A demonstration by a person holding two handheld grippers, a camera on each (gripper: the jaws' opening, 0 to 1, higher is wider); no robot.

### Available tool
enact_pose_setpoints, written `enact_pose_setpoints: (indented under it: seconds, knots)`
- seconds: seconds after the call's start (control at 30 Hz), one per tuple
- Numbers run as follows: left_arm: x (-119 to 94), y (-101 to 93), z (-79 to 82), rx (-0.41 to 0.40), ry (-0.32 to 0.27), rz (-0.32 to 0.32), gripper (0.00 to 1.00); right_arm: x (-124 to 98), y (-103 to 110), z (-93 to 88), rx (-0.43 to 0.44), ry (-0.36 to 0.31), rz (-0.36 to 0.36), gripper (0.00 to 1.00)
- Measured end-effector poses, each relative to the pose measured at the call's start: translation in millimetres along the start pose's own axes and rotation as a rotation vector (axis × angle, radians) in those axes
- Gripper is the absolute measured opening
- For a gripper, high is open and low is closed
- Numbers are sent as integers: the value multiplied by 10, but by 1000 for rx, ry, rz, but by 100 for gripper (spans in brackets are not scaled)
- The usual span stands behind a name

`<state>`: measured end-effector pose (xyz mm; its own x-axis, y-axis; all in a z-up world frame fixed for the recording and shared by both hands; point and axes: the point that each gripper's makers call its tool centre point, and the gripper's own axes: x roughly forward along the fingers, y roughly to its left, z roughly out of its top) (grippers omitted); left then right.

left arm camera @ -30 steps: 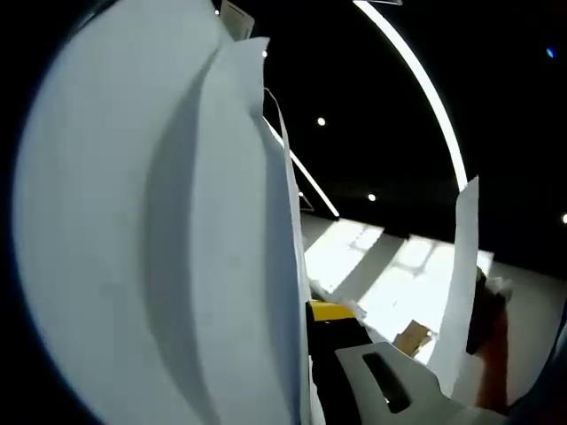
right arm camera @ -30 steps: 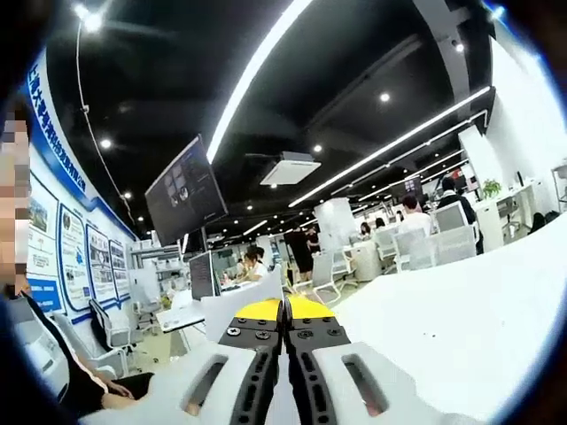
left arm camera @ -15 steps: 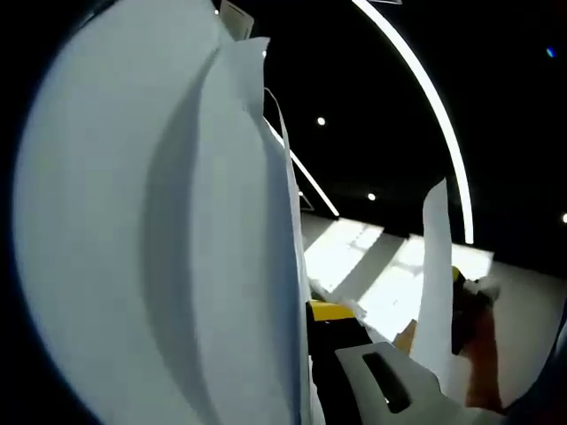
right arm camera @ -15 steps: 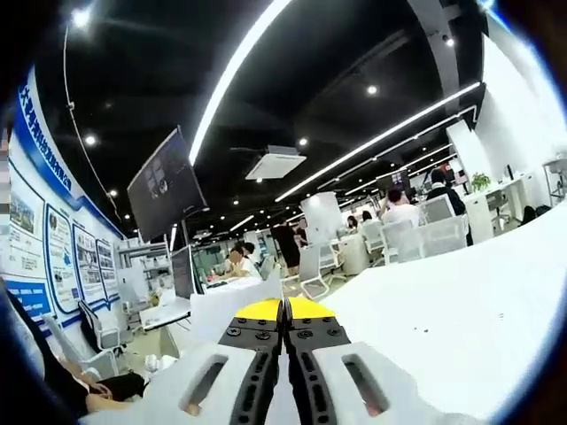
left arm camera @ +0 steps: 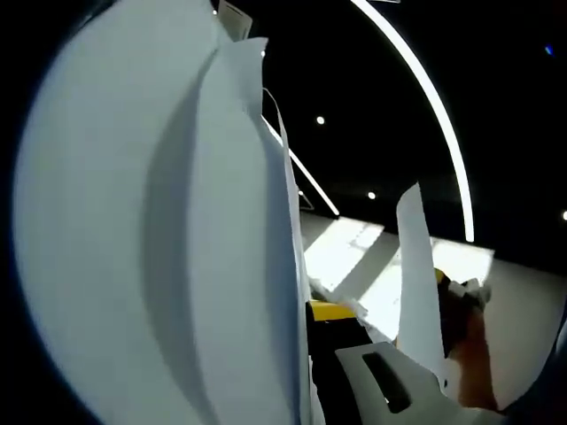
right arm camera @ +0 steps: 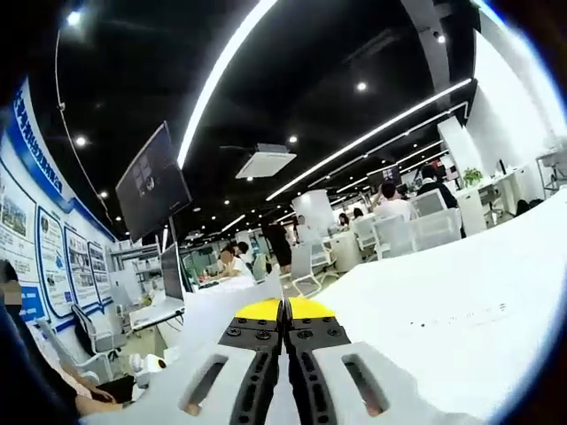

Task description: Organize the stack of printing papers by aligning and flattening the scattered papers on the table

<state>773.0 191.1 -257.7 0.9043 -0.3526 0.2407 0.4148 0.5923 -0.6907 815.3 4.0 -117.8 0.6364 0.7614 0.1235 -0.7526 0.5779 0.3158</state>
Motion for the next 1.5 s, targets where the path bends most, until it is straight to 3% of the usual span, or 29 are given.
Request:
enact_pose_setpoints:
  seconds: [0.6,1.03,1.5]
  knots:
    - [18,-10,-28,25,13,1,6,143,-356,-238,-49,34,-91,0]
    - [14,-29,-43,21,13,-1,6,222,-282,-443,-47,69,-62,0]
    - [16,-38,-64,41,19,-5,8,263,-293,-513,-25,73,-55,0]
